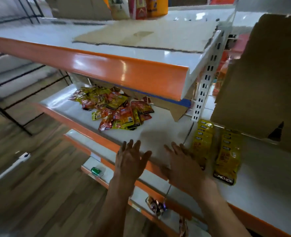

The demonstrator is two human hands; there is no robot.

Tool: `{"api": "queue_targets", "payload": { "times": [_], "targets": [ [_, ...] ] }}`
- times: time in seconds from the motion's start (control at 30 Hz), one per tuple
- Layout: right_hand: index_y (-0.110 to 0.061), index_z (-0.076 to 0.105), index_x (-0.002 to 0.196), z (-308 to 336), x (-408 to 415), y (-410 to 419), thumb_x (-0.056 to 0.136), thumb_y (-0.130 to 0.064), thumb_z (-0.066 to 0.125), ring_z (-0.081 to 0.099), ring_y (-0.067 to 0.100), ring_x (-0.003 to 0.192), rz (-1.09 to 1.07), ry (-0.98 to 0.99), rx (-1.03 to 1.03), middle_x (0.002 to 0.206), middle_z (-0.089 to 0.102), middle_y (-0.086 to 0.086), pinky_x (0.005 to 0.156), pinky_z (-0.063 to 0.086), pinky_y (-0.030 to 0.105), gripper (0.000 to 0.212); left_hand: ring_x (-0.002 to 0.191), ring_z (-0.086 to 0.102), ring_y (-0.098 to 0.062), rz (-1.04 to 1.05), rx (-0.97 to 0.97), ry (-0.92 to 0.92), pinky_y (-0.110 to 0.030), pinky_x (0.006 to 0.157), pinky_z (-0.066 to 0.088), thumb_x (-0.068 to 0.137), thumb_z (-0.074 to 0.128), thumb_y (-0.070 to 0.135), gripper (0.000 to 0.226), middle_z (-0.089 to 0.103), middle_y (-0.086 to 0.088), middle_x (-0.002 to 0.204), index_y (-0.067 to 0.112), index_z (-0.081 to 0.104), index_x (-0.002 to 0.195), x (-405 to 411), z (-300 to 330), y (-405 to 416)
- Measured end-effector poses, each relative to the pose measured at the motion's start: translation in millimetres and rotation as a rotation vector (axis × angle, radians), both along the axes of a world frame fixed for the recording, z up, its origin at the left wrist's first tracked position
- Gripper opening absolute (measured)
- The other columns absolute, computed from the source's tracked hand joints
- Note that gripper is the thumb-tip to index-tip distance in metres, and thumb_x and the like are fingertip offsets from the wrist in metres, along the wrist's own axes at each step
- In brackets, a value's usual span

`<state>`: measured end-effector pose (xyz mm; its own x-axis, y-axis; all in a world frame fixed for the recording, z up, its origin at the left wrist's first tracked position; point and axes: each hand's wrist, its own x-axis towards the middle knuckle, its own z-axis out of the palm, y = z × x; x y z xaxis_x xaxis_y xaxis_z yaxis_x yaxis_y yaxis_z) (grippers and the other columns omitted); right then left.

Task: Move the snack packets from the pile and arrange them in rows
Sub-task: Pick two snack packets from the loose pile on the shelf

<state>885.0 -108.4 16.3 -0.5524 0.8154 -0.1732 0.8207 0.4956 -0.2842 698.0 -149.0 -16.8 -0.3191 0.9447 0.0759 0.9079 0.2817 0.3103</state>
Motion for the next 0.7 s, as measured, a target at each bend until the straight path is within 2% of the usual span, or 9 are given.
{"api": "queue_targets", "payload": {
  "times": [0.1, 0.2, 0.33, 0.6, 0.7],
  "targets": [
    [-0.017, 0.034, 0.152, 1.8, -38.6, -7.9, 0.092, -0.065, 0.034, 0.03, 0.041, 0.144, 0.03, 0.05, 0.109, 0.157, 0.033, 0.016, 0.115, 0.028, 0.057, 0.077, 0.129, 0.056, -0.031, 0.023, 0.058, 0.014, -0.047, 0.108, 0.044, 0.089, 0.033, 0.068, 0.078, 0.063, -0.017, 0.133, 0.009, 0.061, 0.132, -35.2, 3.1, -17.6],
    [-0.024, 0.017, 0.157, 1.4, -79.3, -10.0, 0.095, -0.062, 0.041, 0.01, 0.031, 0.151, 0.037, 0.025, 0.006, 0.164, 0.015, 0.007, 0.12, 0.012, 0.047, 0.077, 0.13, 0.054, -0.03, 0.051, 0.035, 0.005, -0.045, 0.11, 0.04, 0.091, 0.032, 0.069, 0.075, 0.06, -0.01, 0.137, 0.016, 0.056, 0.138, -70.2, 10.4, -30.2],
    [-0.026, 0.015, 0.157, -2.5, -133.8, -14.5, 0.095, -0.061, 0.042, 0.007, 0.026, 0.152, 0.026, 0.049, -0.021, 0.165, 0.011, 0.002, 0.12, 0.01, 0.043, 0.077, 0.147, 0.029, -0.026, 0.113, -0.001, -0.021, -0.038, 0.122, 0.019, 0.096, 0.044, 0.061, 0.069, 0.04, -0.012, 0.155, 0.018, 0.041, 0.149, -119.6, 16.6, -41.0],
    [-0.025, 0.023, 0.155, -12.4, -225.1, -8.9, 0.094, -0.058, 0.047, 0.014, 0.024, 0.15, -0.078, 0.095, -0.044, 0.163, 0.018, 0.003, 0.119, 0.015, 0.041, 0.074, 0.144, 0.036, -0.024, 0.061, -0.034, 0.005, -0.037, 0.12, 0.027, 0.096, 0.045, 0.059, 0.067, 0.046, -0.009, 0.151, 0.015, 0.045, 0.147, -212.6, 14.1, -39.7],
    [-0.024, 0.029, 0.152, -11.6, -246.6, -2.7, 0.093, -0.055, 0.052, 0.024, 0.023, 0.147, -0.139, 0.111, -0.023, 0.159, 0.029, 0.003, 0.116, 0.022, 0.038, 0.071, 0.14, 0.04, -0.025, 0.052, -0.055, 0.015, -0.038, 0.117, 0.032, 0.096, 0.042, 0.061, 0.067, 0.05, -0.007, 0.148, 0.017, 0.046, 0.146, -235.6, 8.9, -35.9]
  ]
}}
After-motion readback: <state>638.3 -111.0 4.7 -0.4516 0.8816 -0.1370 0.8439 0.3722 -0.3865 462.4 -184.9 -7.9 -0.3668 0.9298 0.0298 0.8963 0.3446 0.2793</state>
